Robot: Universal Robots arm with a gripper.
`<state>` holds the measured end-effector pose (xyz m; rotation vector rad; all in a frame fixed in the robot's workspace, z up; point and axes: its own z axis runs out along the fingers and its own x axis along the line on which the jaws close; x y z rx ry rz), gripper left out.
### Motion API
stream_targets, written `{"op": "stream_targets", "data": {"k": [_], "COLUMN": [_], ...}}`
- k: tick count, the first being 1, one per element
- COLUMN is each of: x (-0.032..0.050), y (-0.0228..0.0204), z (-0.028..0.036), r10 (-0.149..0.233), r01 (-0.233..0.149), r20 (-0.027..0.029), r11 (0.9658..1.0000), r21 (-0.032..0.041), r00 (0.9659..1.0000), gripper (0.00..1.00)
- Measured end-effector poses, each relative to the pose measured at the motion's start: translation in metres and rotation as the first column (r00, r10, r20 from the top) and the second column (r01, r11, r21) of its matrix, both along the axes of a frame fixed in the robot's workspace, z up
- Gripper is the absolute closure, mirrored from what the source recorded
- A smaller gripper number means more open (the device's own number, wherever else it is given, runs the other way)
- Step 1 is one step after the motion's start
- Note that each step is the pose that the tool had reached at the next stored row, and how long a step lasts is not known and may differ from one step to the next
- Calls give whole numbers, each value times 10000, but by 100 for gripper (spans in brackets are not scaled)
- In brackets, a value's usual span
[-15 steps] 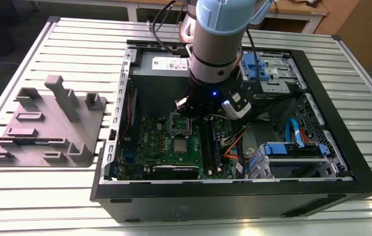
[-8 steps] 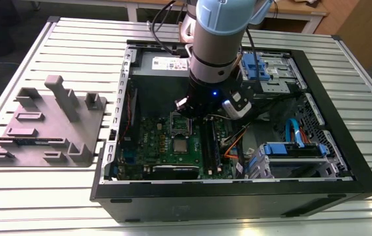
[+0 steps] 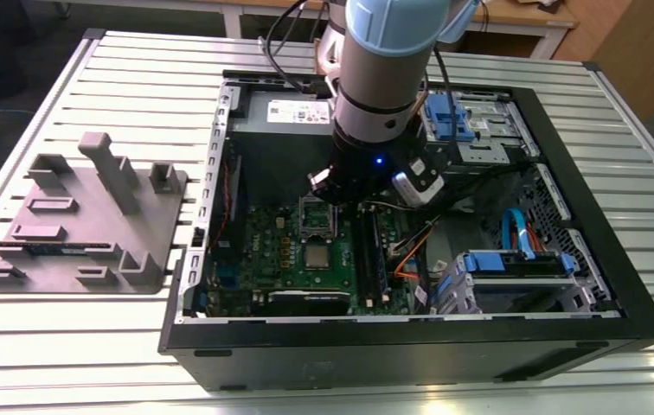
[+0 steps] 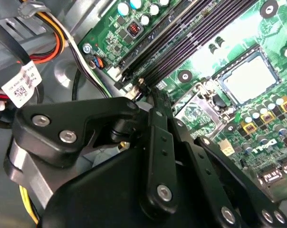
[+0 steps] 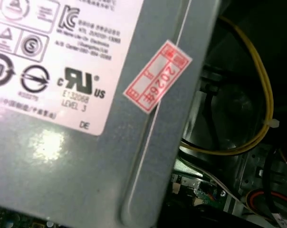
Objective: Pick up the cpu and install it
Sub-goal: 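Close the cpu cover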
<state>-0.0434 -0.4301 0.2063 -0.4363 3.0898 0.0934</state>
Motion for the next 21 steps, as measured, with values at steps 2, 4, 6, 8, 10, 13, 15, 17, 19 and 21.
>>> {"op": "stream_targets", "data": {"k": [2,4,6,8,10,13,15,17,19,21], "x": [1,1,1,1,2,2,2,2,2,2], "y": [0,0,2,3,6,19,34,49,60,70], "z": [-1,-3,-4,-4,-4,-4,-3,-4,-4,-4], "r10": [108,264,383,523,634,652,653,653,653,653], "r01": [-108,-264,-383,-523,-634,-652,-653,-653,-653,-653], "r20": [2,5,5,6,7,6,6,7,6,6], "r11": [9999,9997,9993,9986,9980,9979,9979,9979,9979,9979], "r21": [-2,-2,6,14,17,18,17,18,18,20], "r00": [9999,9997,9993,9986,9980,9979,9979,9979,9979,9979], "gripper": [90,90,90,90,90,90,90,90,90,90]}}
